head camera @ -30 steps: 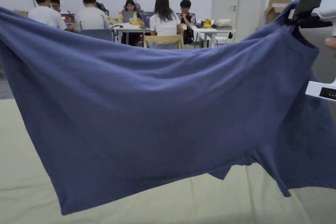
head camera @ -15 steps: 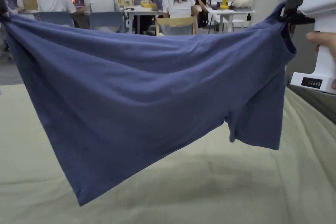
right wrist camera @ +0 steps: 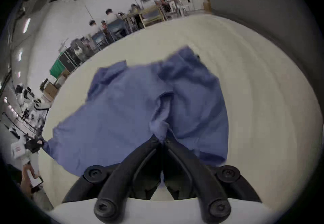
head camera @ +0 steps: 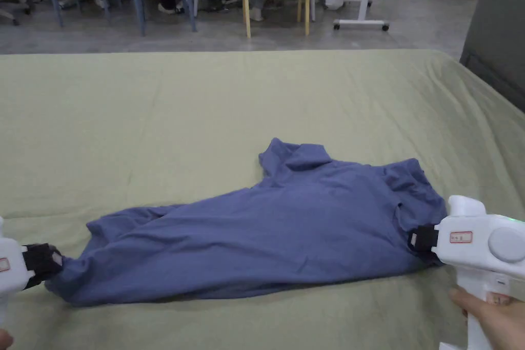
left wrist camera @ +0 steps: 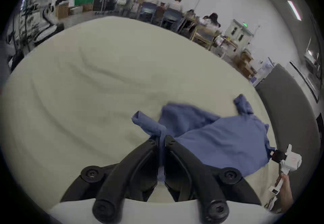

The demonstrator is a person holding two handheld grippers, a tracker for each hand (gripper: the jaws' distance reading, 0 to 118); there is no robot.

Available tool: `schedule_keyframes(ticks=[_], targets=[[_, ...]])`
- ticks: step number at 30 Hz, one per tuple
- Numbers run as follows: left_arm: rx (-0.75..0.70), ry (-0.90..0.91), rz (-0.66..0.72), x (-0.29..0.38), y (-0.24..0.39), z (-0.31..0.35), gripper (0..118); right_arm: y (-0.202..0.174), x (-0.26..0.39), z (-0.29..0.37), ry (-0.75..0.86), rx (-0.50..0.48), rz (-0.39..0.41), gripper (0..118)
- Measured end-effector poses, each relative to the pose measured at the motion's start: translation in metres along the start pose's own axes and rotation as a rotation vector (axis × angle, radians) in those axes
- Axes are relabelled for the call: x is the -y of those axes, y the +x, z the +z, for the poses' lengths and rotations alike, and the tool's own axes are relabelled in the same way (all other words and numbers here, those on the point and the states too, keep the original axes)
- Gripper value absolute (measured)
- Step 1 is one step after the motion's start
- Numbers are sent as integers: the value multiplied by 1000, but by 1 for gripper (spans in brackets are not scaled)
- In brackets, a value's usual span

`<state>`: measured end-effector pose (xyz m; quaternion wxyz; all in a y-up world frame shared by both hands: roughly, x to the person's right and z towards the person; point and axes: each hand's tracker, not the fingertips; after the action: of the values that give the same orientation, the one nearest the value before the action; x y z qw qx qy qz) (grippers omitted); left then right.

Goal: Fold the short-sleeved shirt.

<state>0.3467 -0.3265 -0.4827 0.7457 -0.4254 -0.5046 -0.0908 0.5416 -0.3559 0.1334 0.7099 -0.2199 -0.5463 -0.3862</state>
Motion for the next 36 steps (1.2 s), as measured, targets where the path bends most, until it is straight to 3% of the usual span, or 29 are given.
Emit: schedule_keyframes(ticks=[3, 12, 18, 20, 24, 26, 27, 28, 29, 30, 32, 36], targets=[[1, 15, -24, 6, 2, 21, 4, 6, 2, 14, 25, -8, -19, 3], [83, 56, -167, 35, 10, 127, 4, 5, 46, 133, 88, -91, 48, 3], [102, -8, -166, 92, -15, 177, 4, 37, 114, 188, 39, -92, -5, 3], [76, -29, -184, 110, -22, 185, 4, 49, 132, 199, 21, -42, -3, 3], [40, -105, -138, 121, -37, 163, 4, 64, 142, 187, -32, -42, -62, 3], [14, -142, -89, 119, -40, 148, 4, 58, 139, 177, -80, -4, -27, 3], [2, -177, -48, 119, -43, 142, 9, 53, 137, 175, -95, 33, -17, 11], [-7, -189, -30, 121, -46, 139, 36, 60, 135, 165, -109, 44, 5, 43], [27, -172, -24, 124, -49, 142, 84, 58, 134, 165, -127, 15, 9, 89], [21, -160, -28, 124, -49, 148, 88, 55, 133, 170, -130, 6, 11, 103], [-17, -137, -69, 124, -46, 168, 88, 47, 133, 184, -146, 40, 65, 104], [-104, 4, -249, 134, -21, 241, 88, 4, 141, 240, -55, 57, 279, 104]])
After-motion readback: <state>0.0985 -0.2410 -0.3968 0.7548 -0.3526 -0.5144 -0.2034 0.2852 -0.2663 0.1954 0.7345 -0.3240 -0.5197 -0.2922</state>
